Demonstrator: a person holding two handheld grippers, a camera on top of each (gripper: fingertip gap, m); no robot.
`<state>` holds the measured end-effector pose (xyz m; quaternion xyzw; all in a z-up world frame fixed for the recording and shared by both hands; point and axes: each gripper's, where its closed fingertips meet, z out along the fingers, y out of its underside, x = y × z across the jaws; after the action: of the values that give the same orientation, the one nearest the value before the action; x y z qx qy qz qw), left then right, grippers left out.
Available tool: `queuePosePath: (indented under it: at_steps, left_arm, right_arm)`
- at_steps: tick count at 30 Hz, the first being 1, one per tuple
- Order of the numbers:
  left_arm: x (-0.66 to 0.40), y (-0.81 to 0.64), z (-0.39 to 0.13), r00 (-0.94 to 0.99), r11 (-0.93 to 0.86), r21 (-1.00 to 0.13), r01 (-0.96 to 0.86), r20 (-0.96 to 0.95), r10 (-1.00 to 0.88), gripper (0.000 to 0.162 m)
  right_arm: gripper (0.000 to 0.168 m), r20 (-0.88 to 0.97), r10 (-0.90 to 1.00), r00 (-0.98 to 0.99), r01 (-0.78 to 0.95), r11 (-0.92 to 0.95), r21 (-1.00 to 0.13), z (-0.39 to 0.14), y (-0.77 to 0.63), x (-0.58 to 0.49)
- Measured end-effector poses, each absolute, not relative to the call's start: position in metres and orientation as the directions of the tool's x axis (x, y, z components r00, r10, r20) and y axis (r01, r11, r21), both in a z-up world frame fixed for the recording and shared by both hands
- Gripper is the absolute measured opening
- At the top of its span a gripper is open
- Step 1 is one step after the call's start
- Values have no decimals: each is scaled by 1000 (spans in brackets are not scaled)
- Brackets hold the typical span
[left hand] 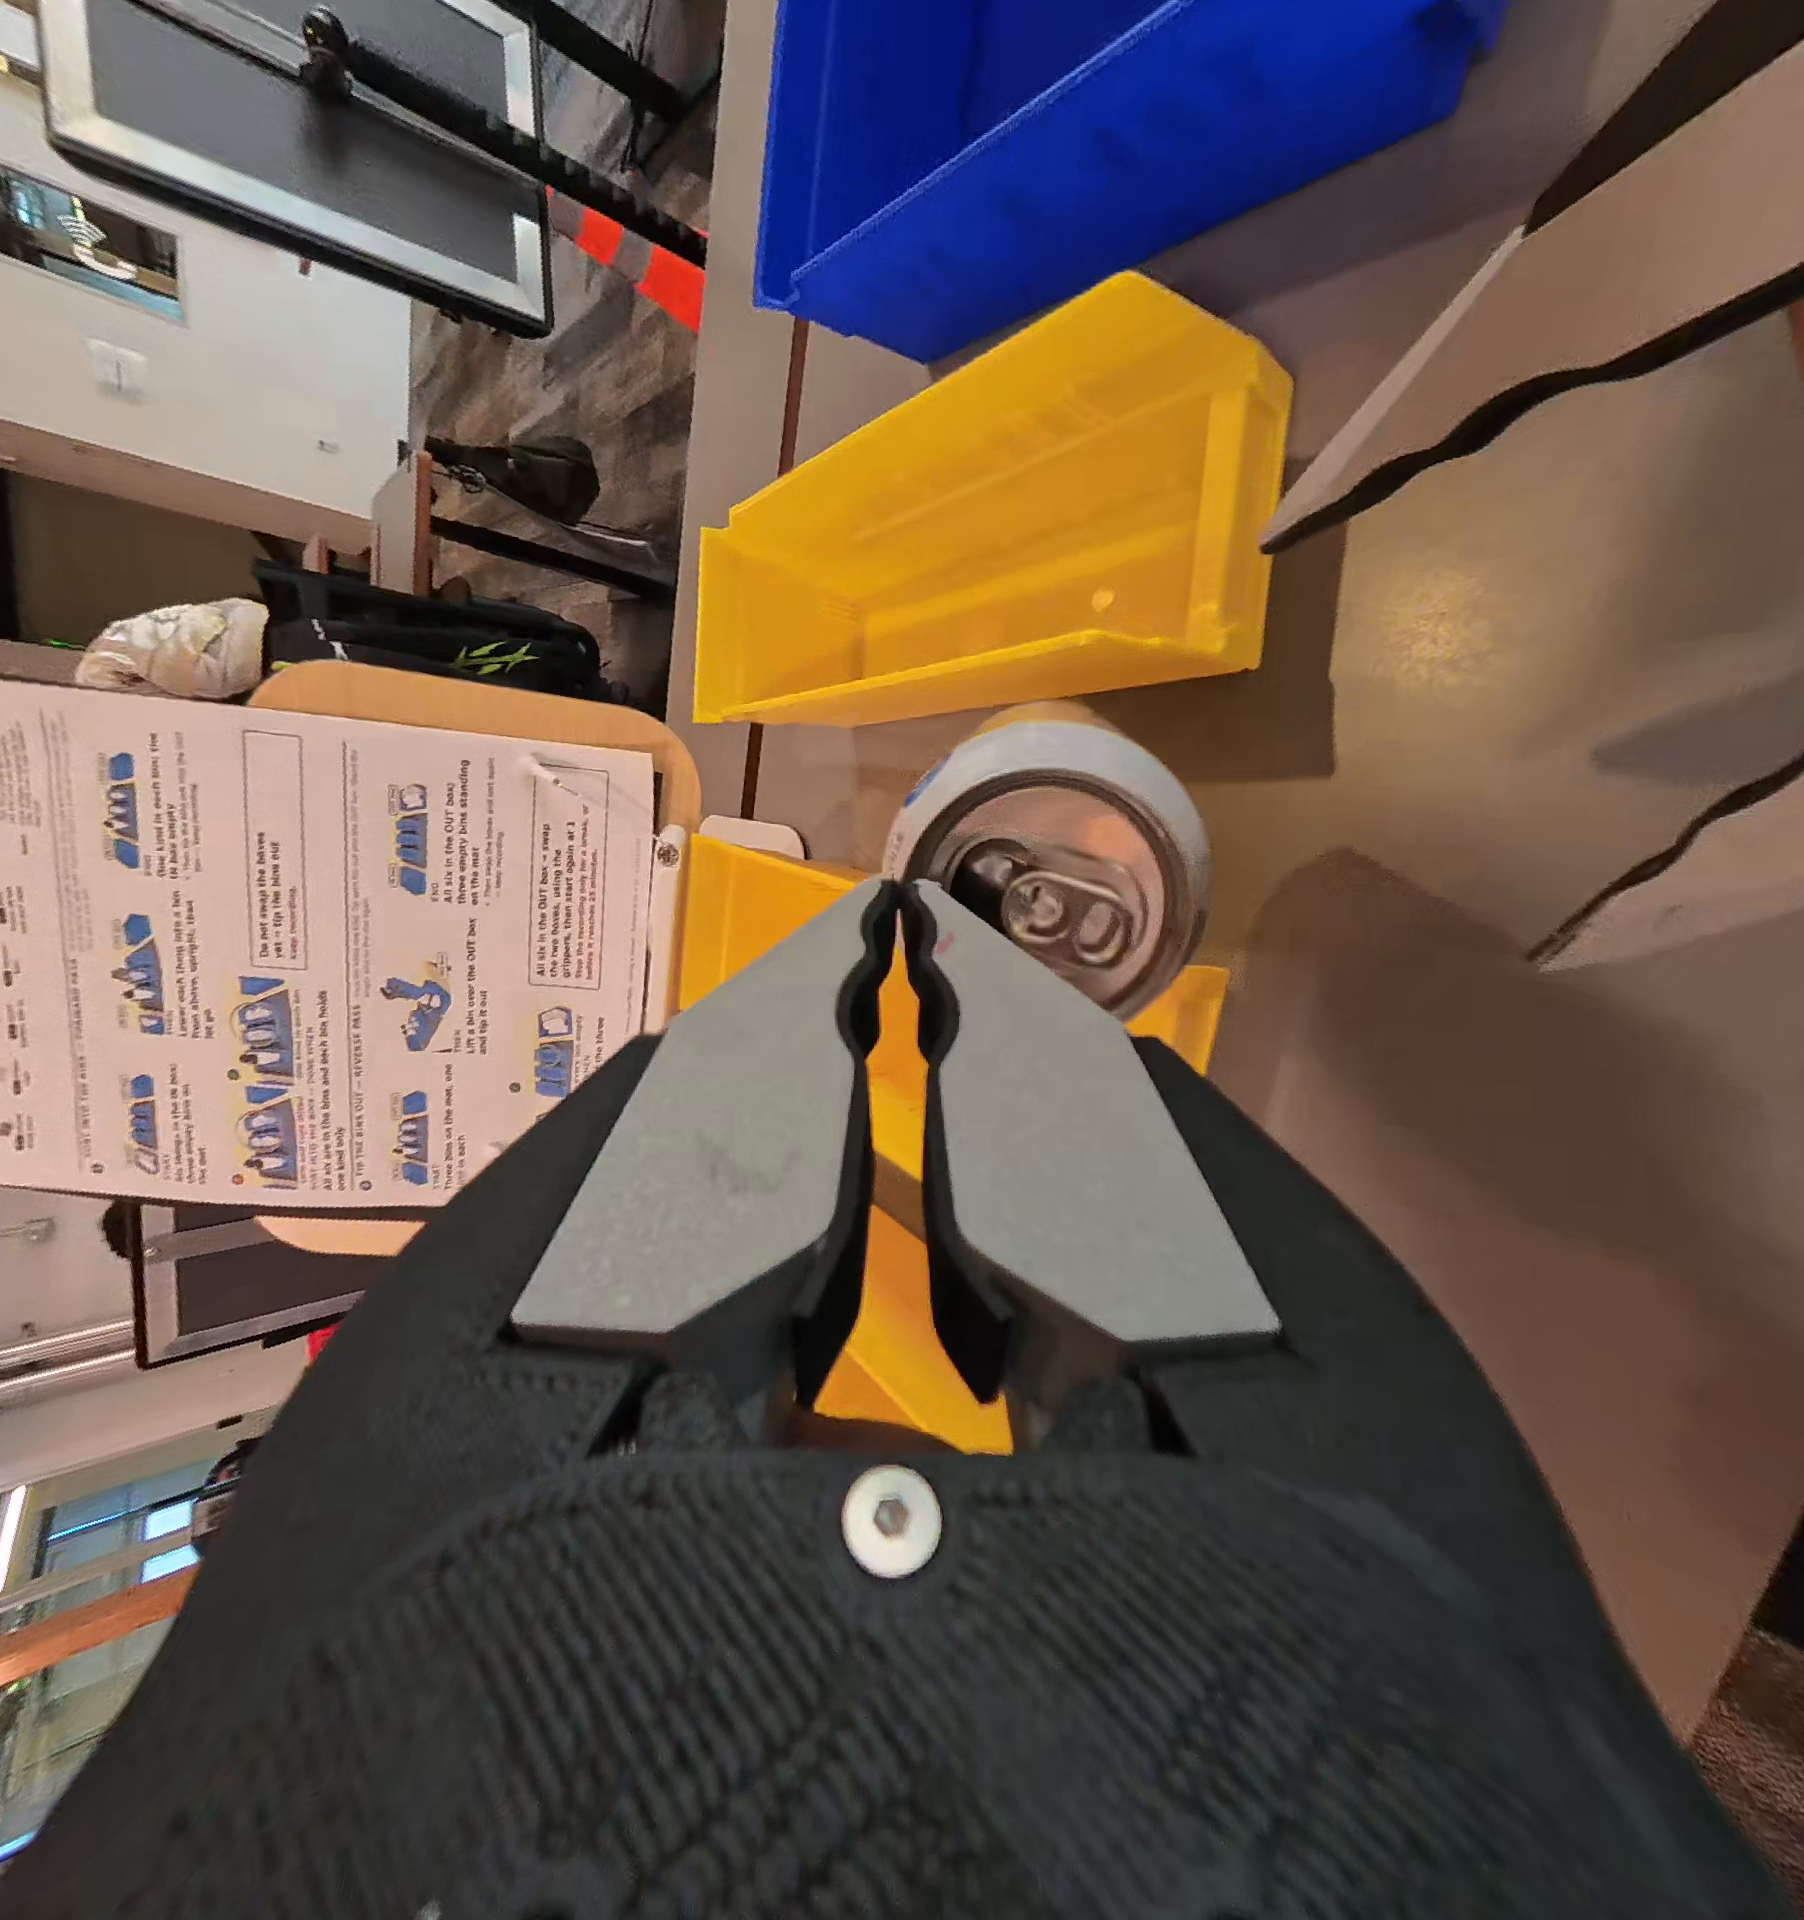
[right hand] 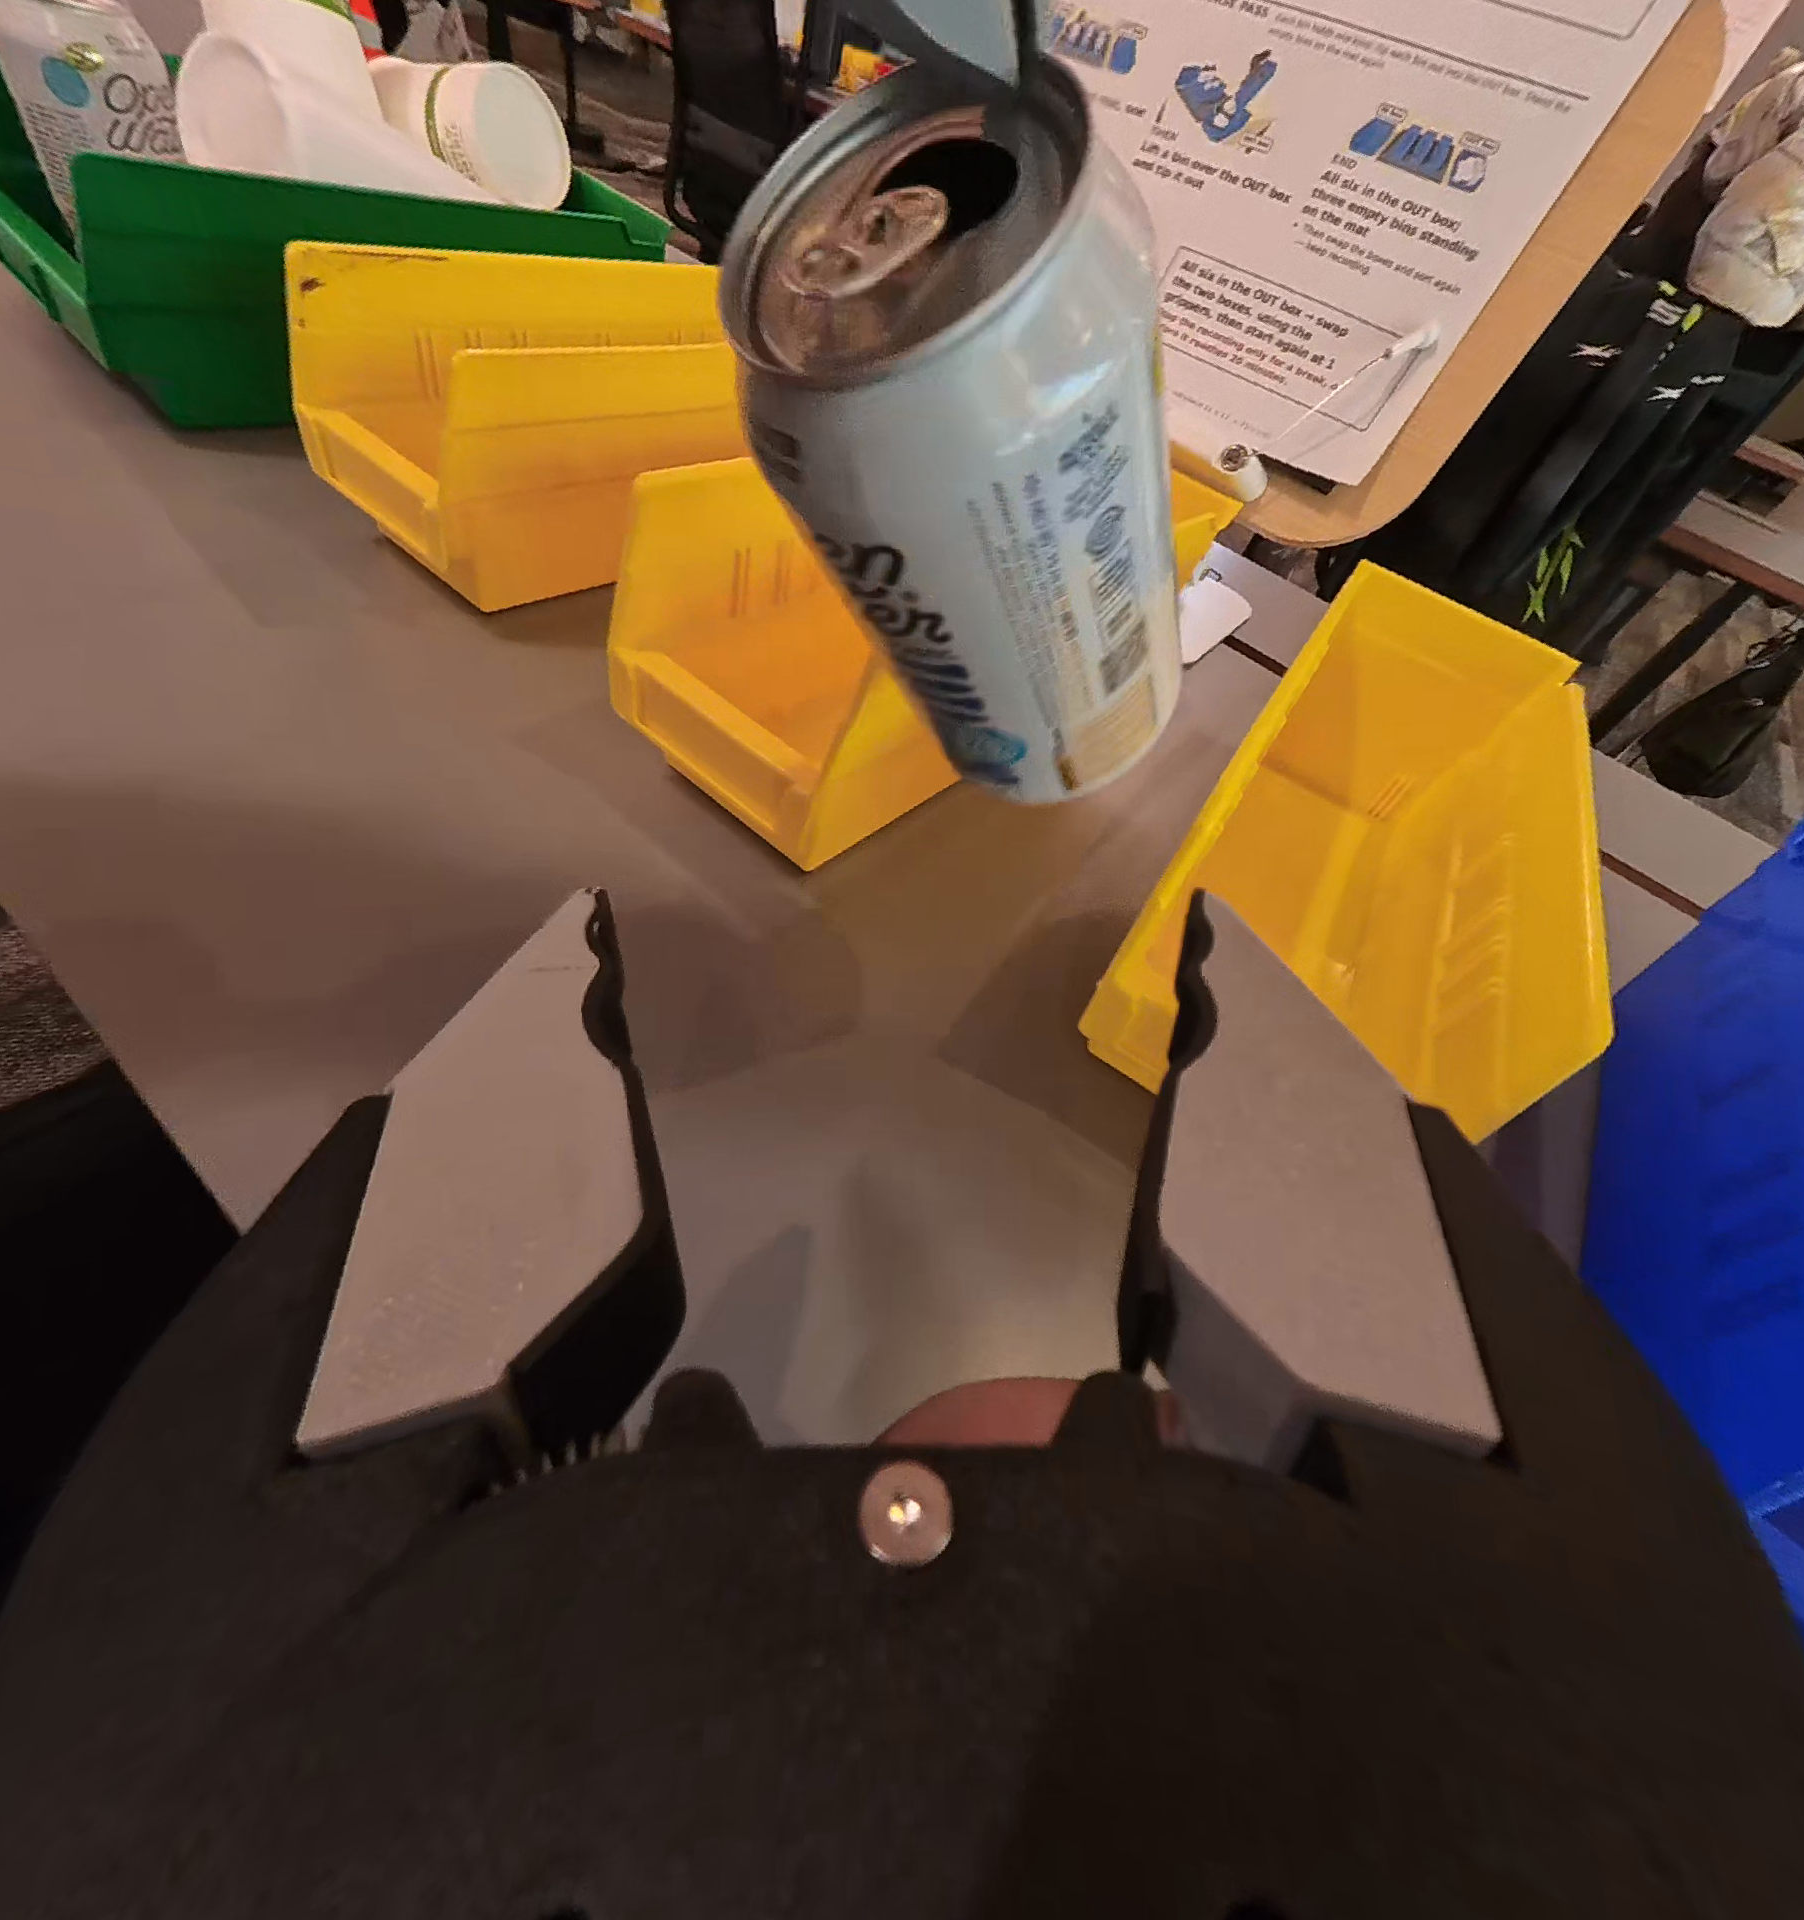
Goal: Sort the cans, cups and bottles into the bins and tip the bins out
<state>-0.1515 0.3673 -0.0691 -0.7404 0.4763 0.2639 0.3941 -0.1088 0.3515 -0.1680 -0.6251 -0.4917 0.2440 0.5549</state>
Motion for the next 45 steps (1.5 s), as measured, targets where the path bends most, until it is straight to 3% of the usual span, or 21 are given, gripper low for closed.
queuePosePath:
  at_steps: [12, 15, 20, 25, 30, 35, 37, 39, 45]
  left_arm:
    - [-94, 336, -105, 477, -236, -453, -860, -549, -686, 0]
    - [-88, 331, -115, 493, -254, -471, -845, -502, -710, 0]
    - [-95, 332, -120, 528, -267, -500, -824, -507, -681, 0]
    - [-124, 322, -100, 690, -266, -701, -662, -431, -582, 26]
    - [-158, 292, -139, 821, -286, -853, -437, -248, -514, 26]
    - [-153, 271, -222, 825, -361, -851, -383, -139, -548, 25]
    - [-160, 276, -246, 823, -400, -797, -453, -202, -531, 31]
    - [-172, 291, -245, 835, -352, -801, -484, -304, -458, 31]
    - [-183, 296, -247, 856, -369, -822, -434, -249, -453, 25]
  right_arm:
    - [102, 360, 838, 411, 346, 223, -912, -163, 345, -113]
    - [85, 358, 833, 422, 341, 220, -914, -165, 345, -114]
    - [84, 289, 881, 375, 350, 154, -924, -174, 343, -117]
    - [84, 127, 928, 350, 300, 17, -954, -173, 348, -110]
    - [85, 3, 921, 390, 182, -74, -981, -143, 371, -84]
    - [84, -138, 864, 484, -6, -154, -988, -102, 427, -67]
    - [84, -154, 847, 508, -11, -173, -985, -95, 457, -81]
    - [85, -131, 827, 547, 42, -184, -982, -95, 490, -103]
    - [85, -82, 763, 641, 126, -210, -970, -98, 576, -169]
